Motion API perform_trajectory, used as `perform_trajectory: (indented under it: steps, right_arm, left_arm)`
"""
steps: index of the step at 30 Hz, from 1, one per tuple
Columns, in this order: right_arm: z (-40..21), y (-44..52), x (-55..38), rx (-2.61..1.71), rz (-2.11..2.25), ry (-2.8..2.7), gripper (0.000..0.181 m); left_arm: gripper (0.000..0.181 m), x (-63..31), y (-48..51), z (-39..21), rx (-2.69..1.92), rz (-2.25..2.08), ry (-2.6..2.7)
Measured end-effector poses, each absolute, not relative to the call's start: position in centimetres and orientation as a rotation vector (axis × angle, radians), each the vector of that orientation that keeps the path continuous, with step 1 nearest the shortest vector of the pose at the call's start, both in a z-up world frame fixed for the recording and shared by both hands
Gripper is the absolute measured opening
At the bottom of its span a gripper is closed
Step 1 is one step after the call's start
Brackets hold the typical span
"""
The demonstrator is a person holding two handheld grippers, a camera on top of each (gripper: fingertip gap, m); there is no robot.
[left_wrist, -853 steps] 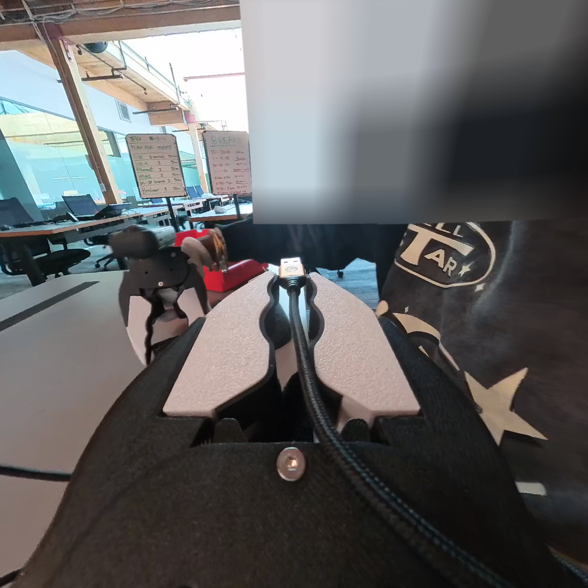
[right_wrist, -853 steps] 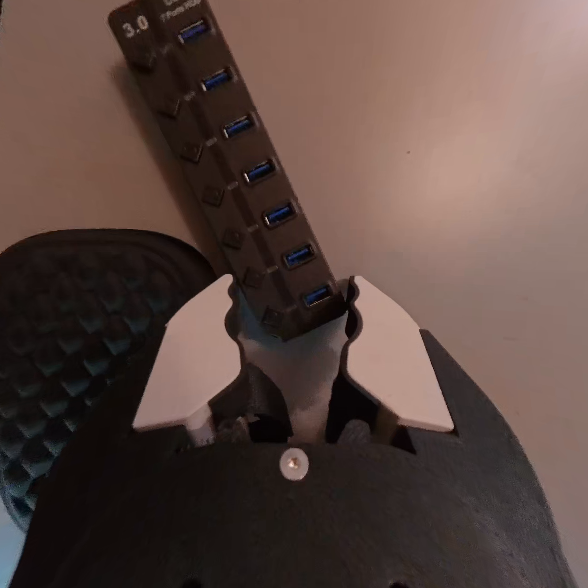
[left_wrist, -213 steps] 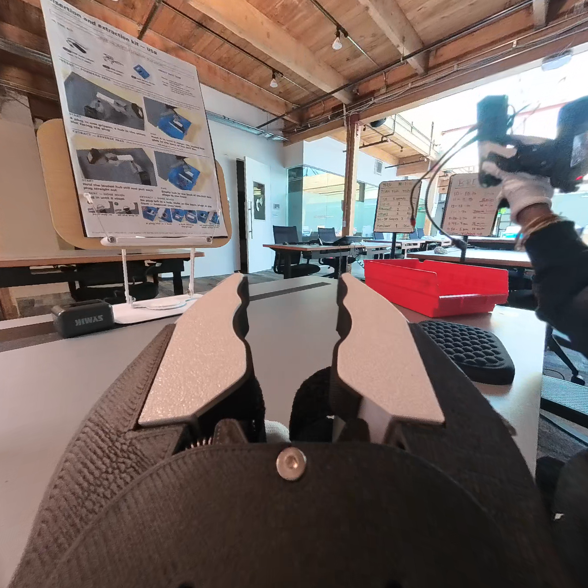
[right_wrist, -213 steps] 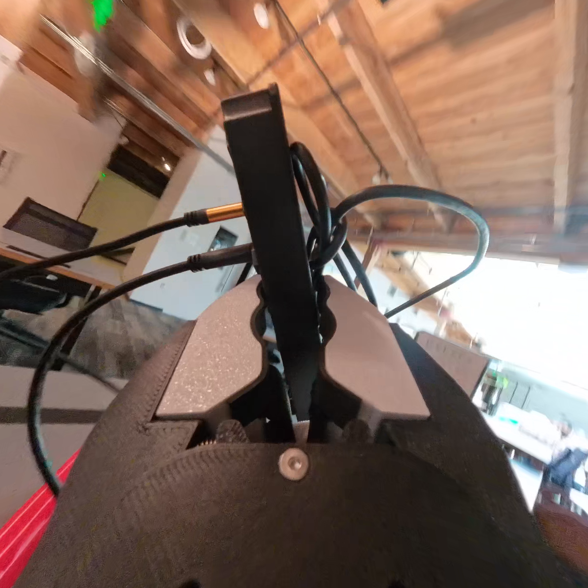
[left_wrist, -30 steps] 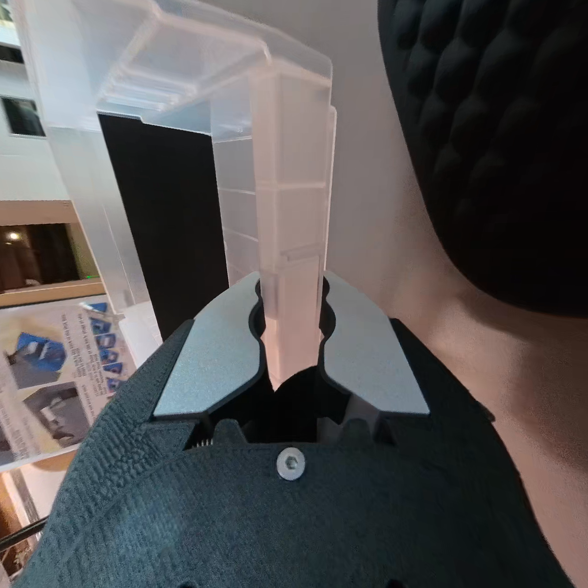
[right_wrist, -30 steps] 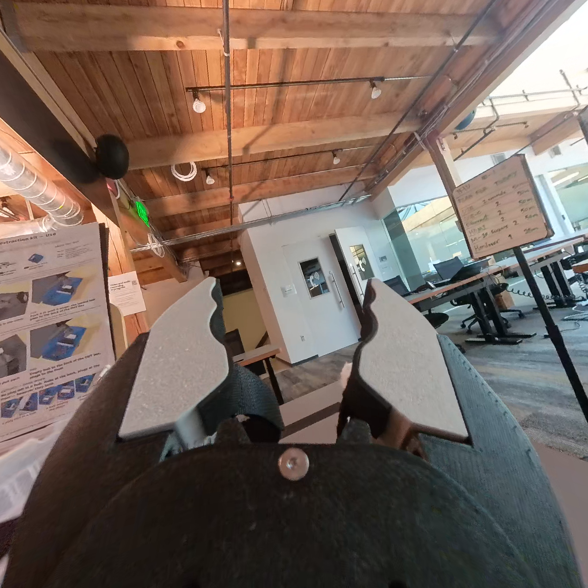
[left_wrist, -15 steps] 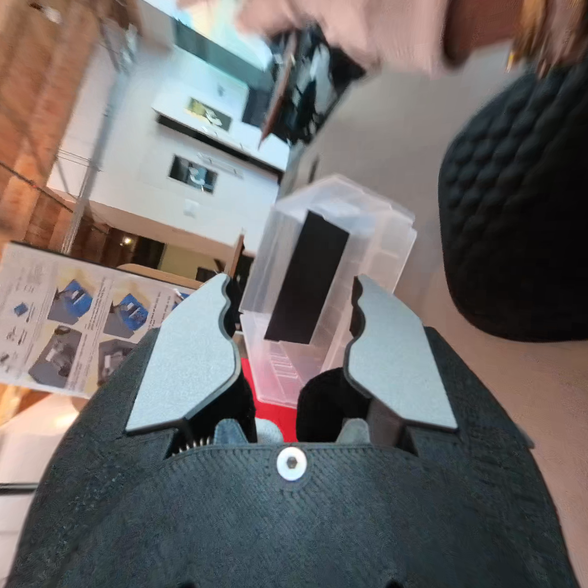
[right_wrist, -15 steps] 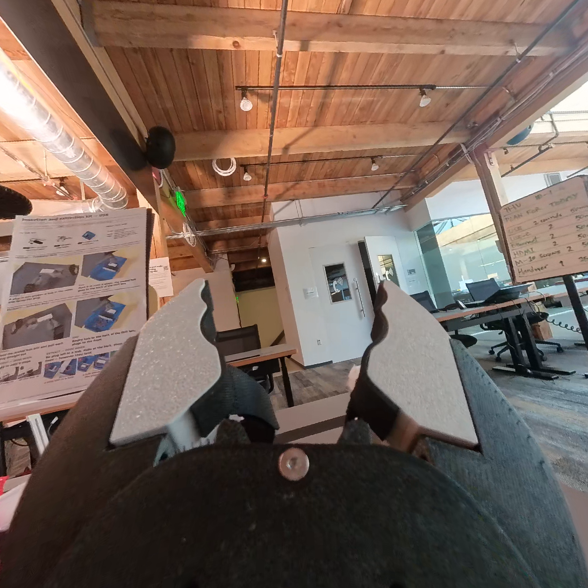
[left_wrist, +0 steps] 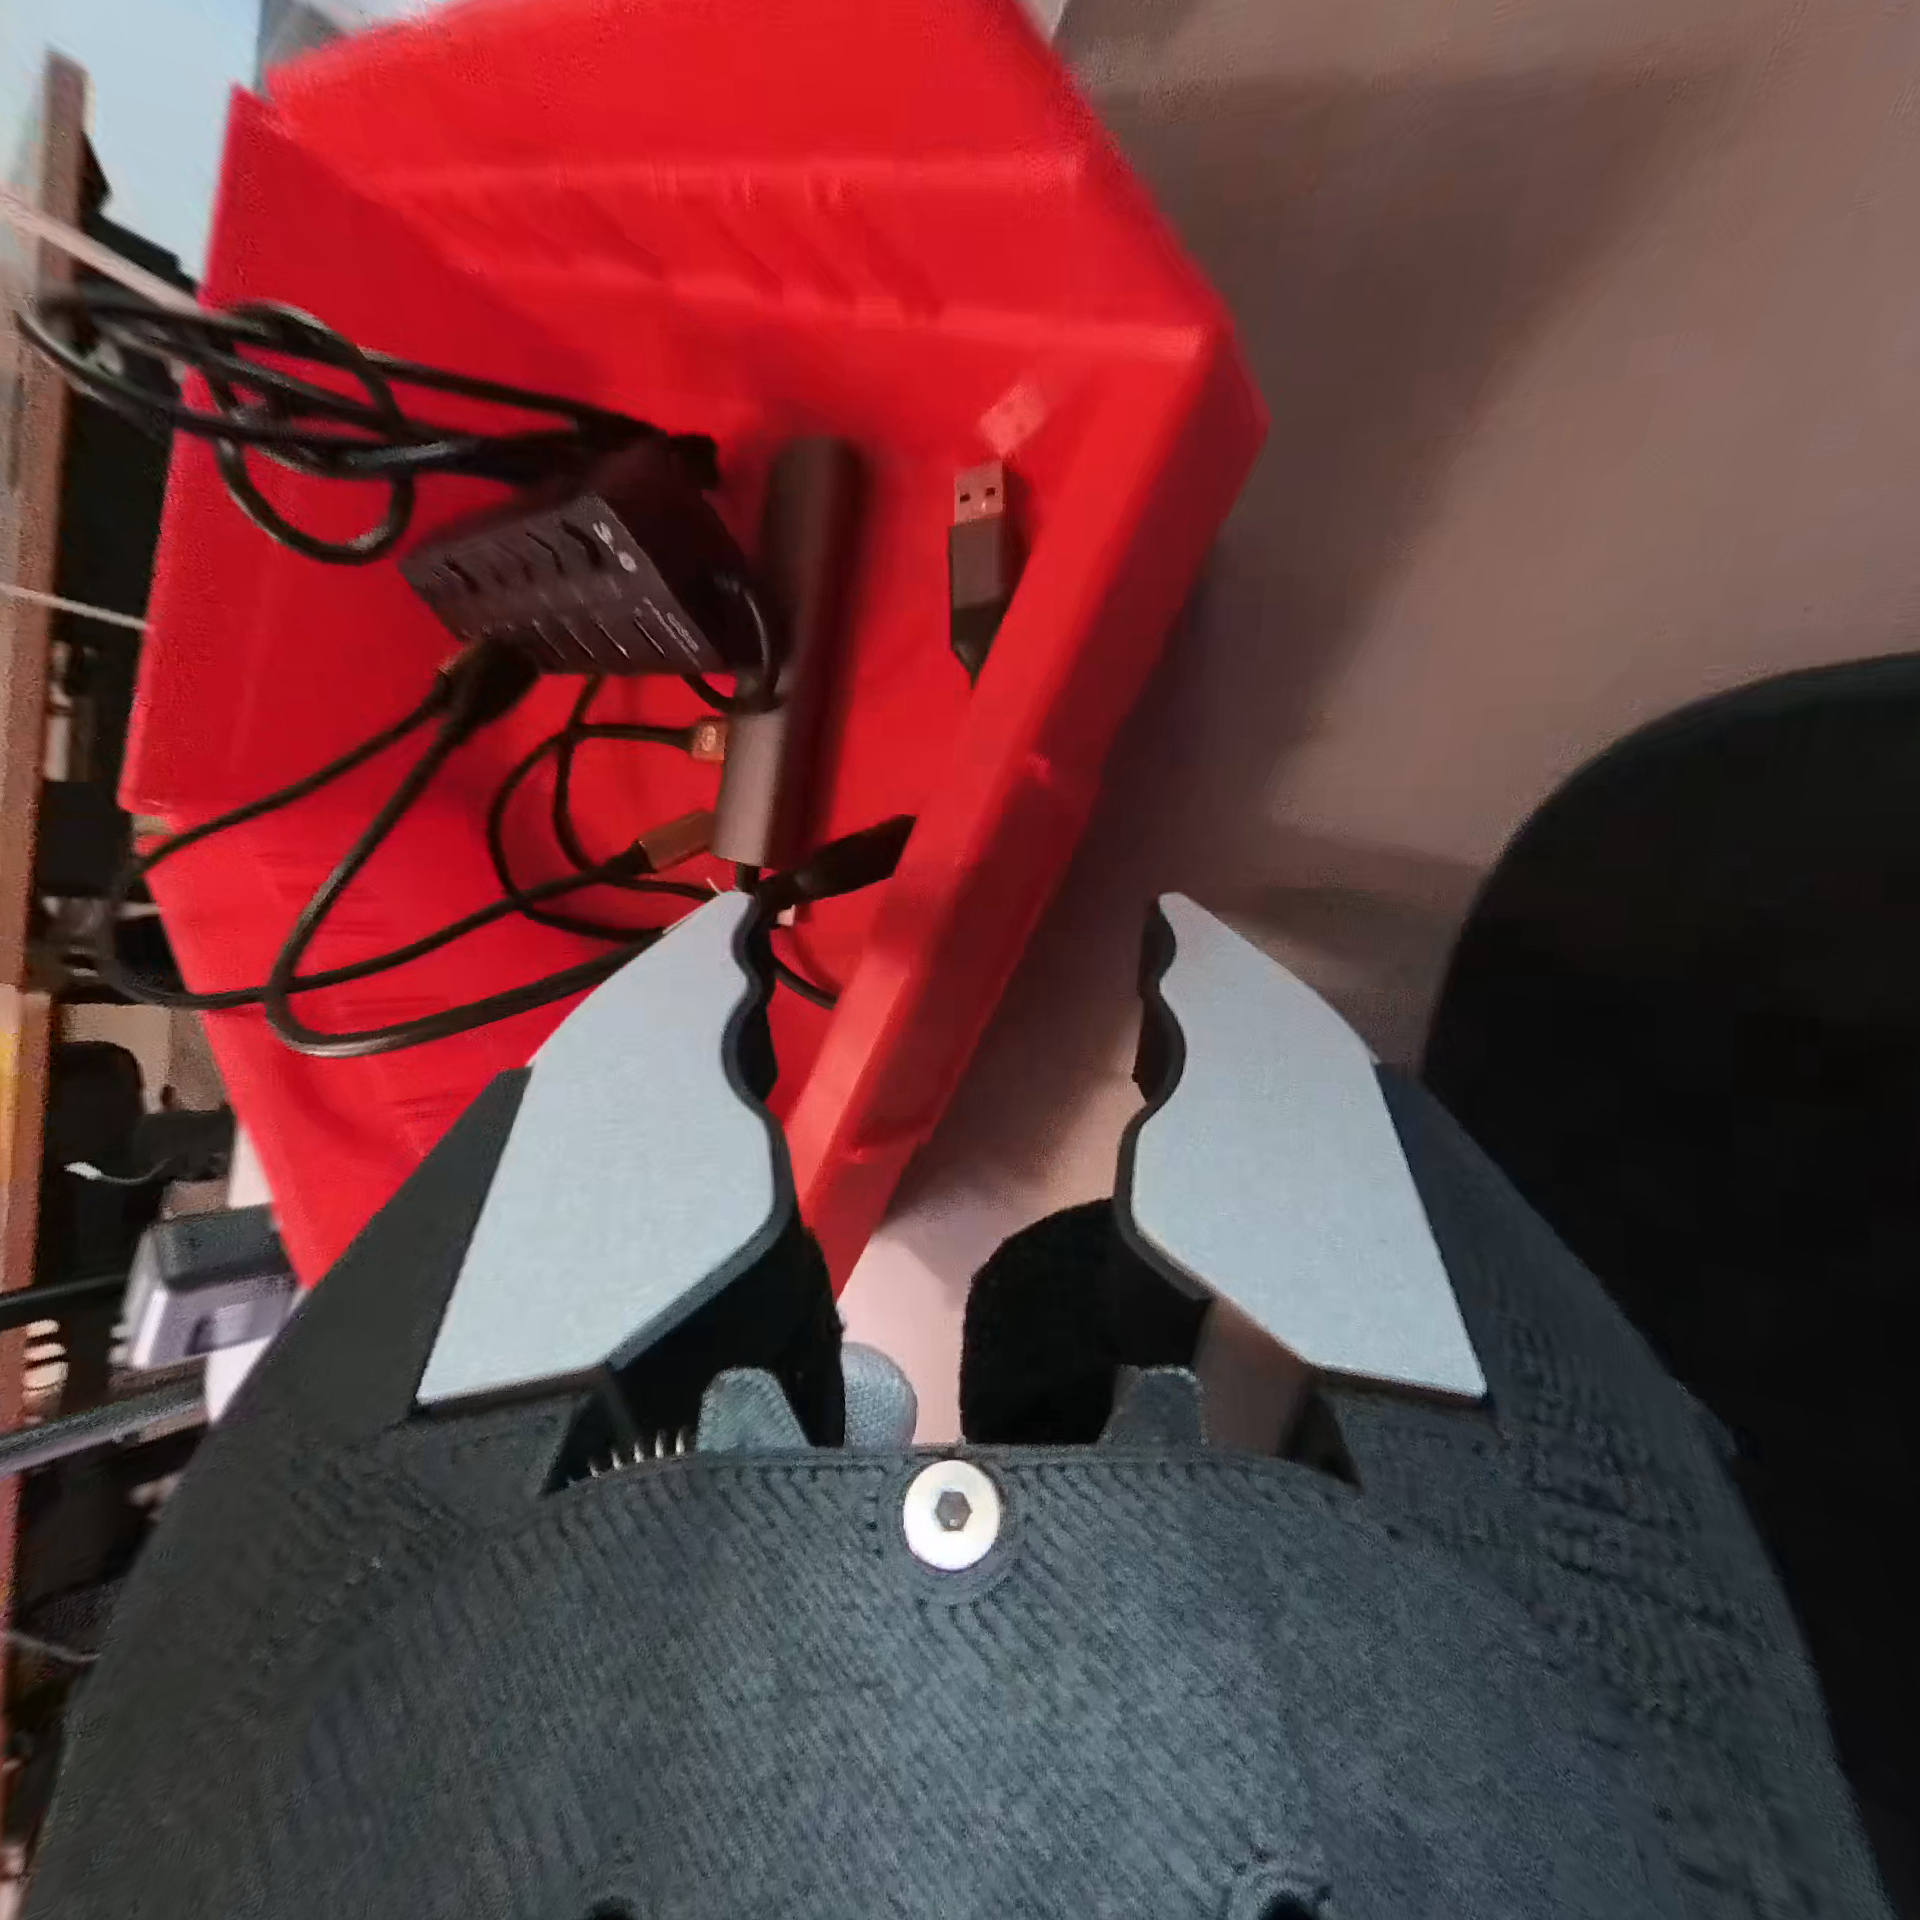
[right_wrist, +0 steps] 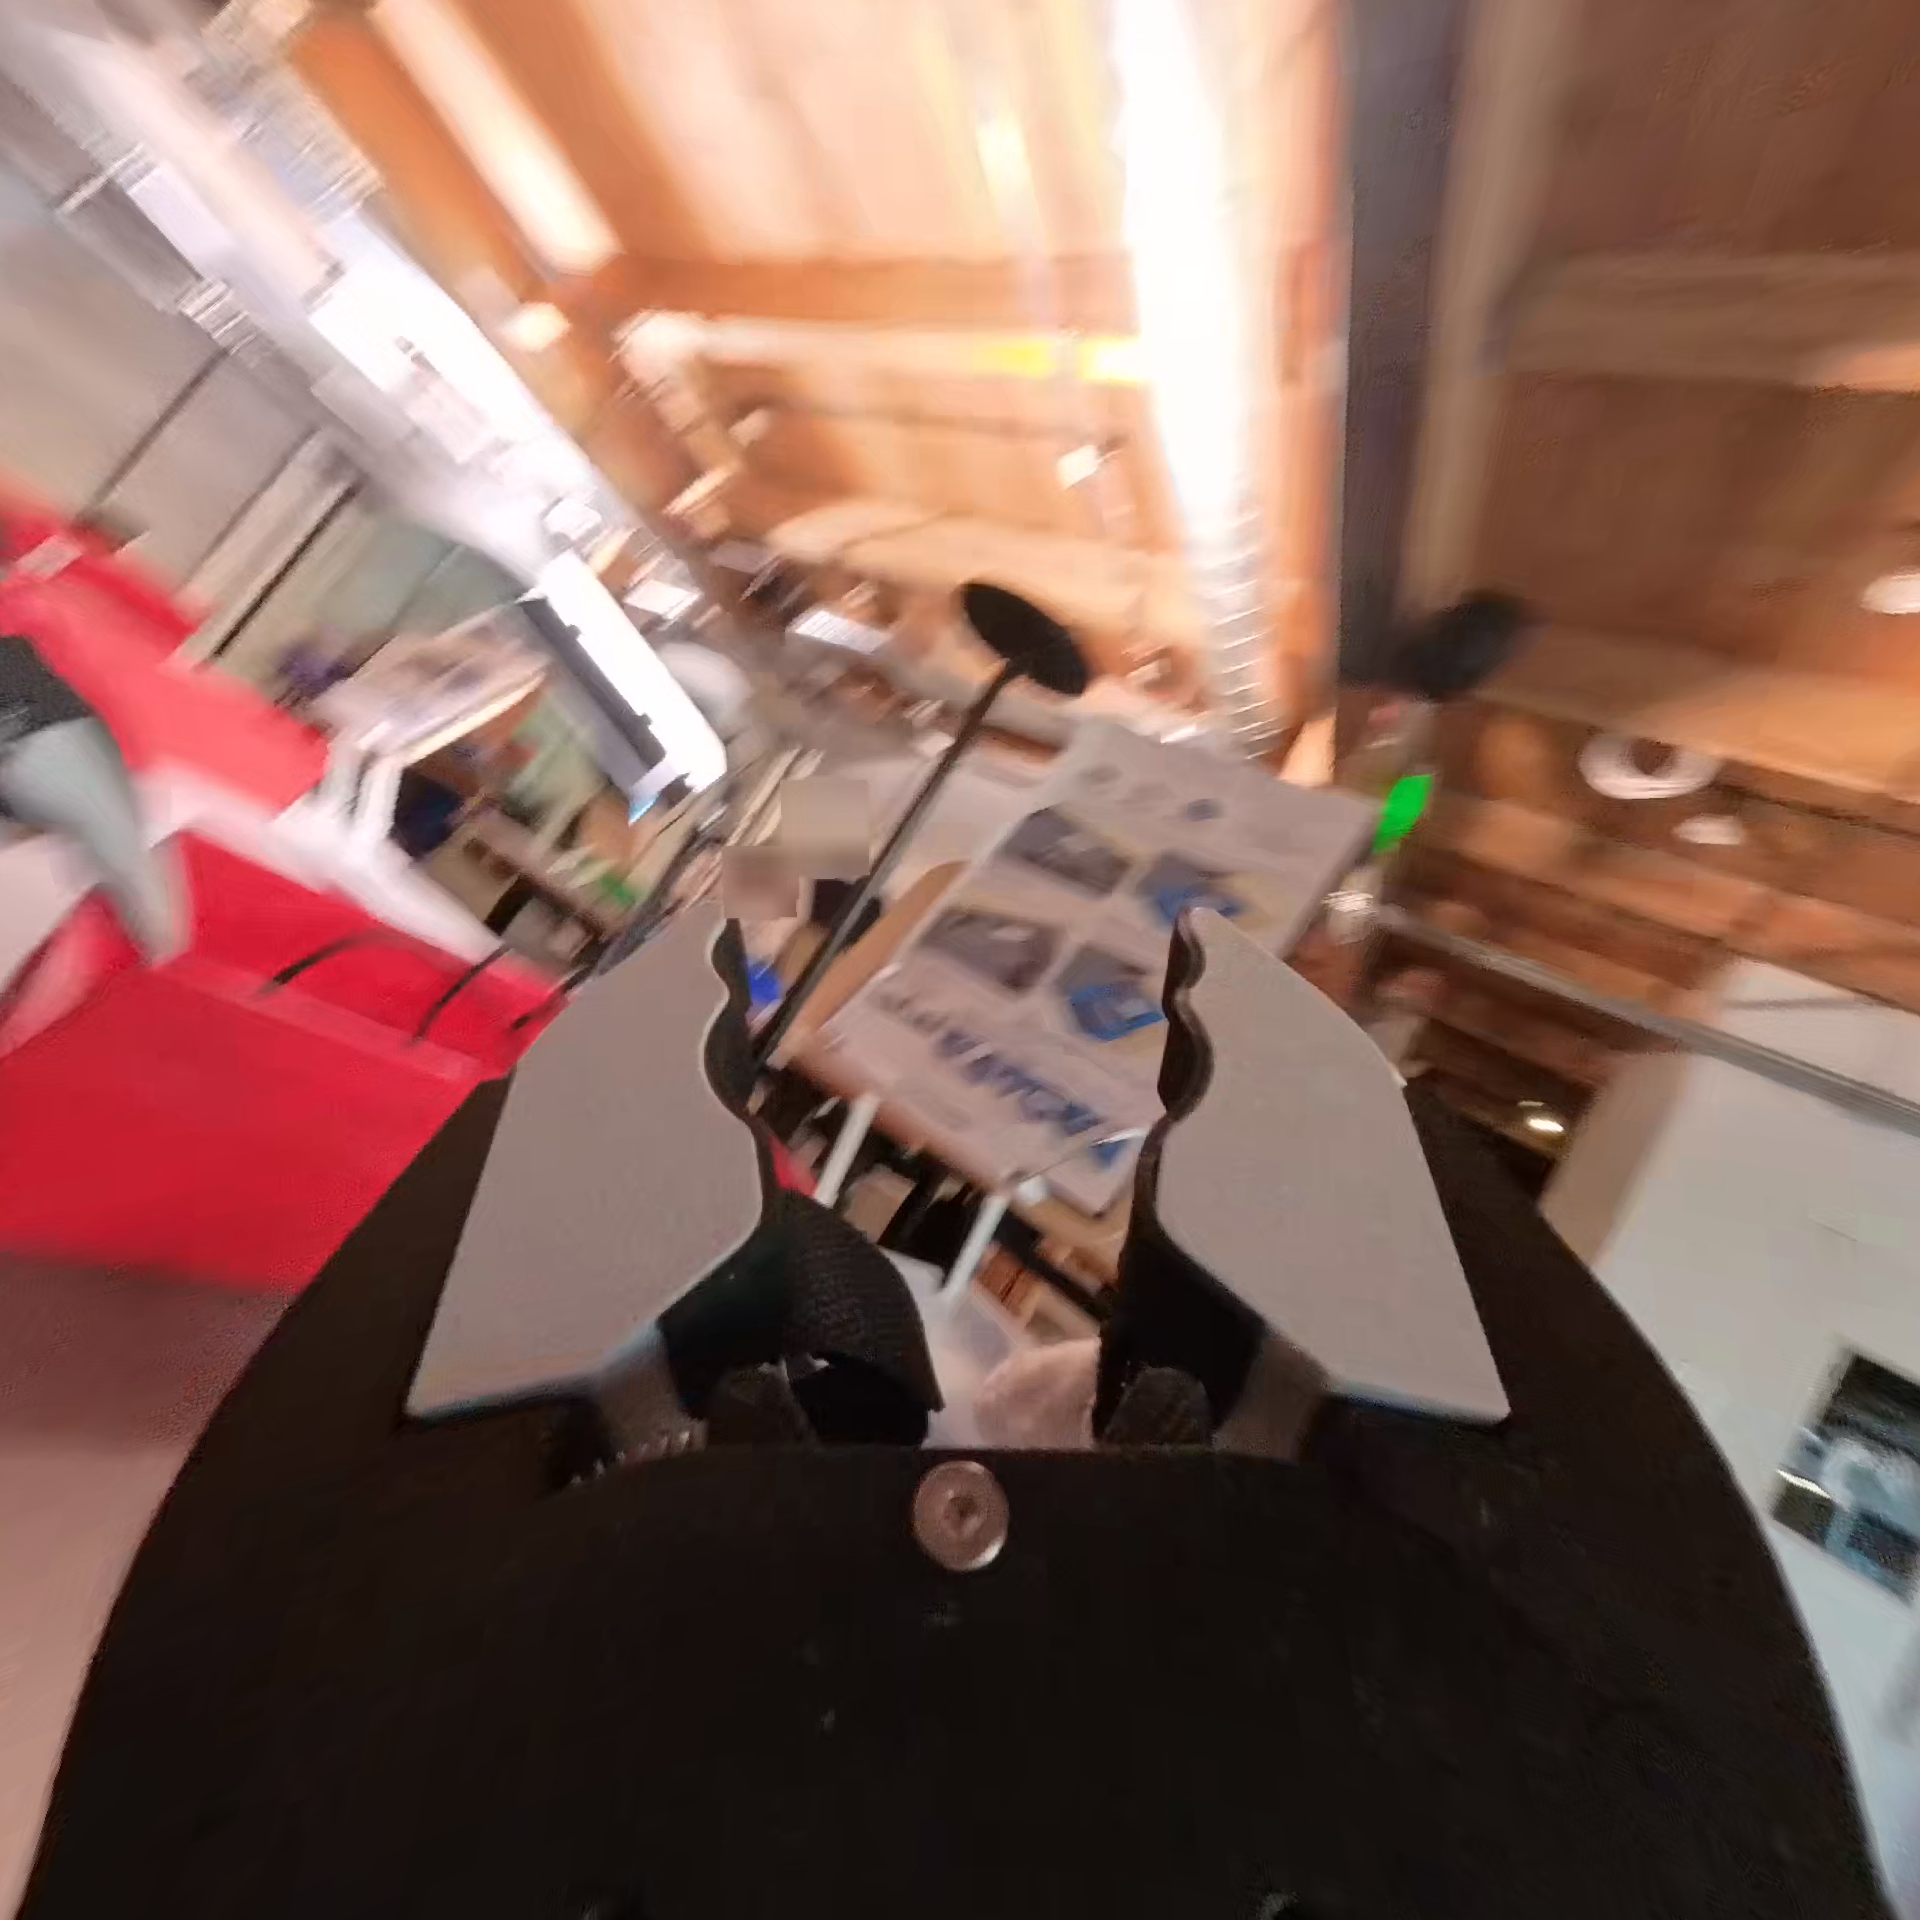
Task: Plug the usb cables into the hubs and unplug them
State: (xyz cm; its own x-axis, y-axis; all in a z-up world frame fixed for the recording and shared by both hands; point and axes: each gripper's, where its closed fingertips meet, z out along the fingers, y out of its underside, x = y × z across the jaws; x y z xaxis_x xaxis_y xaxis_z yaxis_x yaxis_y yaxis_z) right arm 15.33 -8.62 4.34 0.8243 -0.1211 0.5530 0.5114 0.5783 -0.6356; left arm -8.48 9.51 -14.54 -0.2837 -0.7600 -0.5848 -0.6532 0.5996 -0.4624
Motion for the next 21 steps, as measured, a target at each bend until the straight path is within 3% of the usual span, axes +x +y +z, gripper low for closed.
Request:
perform_trajectory:
  steps: [2,3,4,5,7,11,13,15,21]
  right_arm:
    - [1.5,-6.2,12.1,-1.042,-0.443,-0.696,0.075]
    - [-0.2,-5.3,11.0,-1.150,-0.463,-0.792,0.065]
    - [-2.1,-4.5,10.1,-1.268,-0.465,-0.874,0.059]
    - [-3.4,-3.8,9.8,-1.350,-0.506,-0.915,0.060]
    - [-6.3,-3.0,9.3,-1.510,-0.534,-1.022,0.037]
    - [-14.3,-1.5,10.3,-2.073,-0.362,-0.972,0.055]
    - [-16.9,-1.0,13.7,-2.241,-0.571,-0.907,0.042]
    - [-17.3,-2.0,16.6,-2.331,-0.738,-0.893,0.034]
    - [-17.6,-7.3,23.1,-2.557,-0.592,-0.725,0.041]
  left_arm:
    - [0.067,-7.7,10.8,-15.8,-1.182,-0.151,2.004]
    - [0.063,-7.5,11.5,-16.6,-1.214,-0.122,2.015]
    - [0.048,-7.1,11.3,-17.0,-1.225,-0.156,2.028]
    - [0.047,-6.6,11.2,-17.0,-1.227,-0.185,2.011]
    - [0.047,-6.4,11.3,-17.0,-1.252,-0.173,1.997]
    - [0.047,-6.6,11.4,-17.0,-1.353,-0.104,1.961]
    - [0.047,-6.8,11.4,-17.0,-1.415,-0.069,1.931]
    - [0.047,-7.1,11.6,-17.0,-1.481,-0.043,1.895]
    - [0.047,-9.9,13.2,-17.0,-1.617,0.009,1.807]
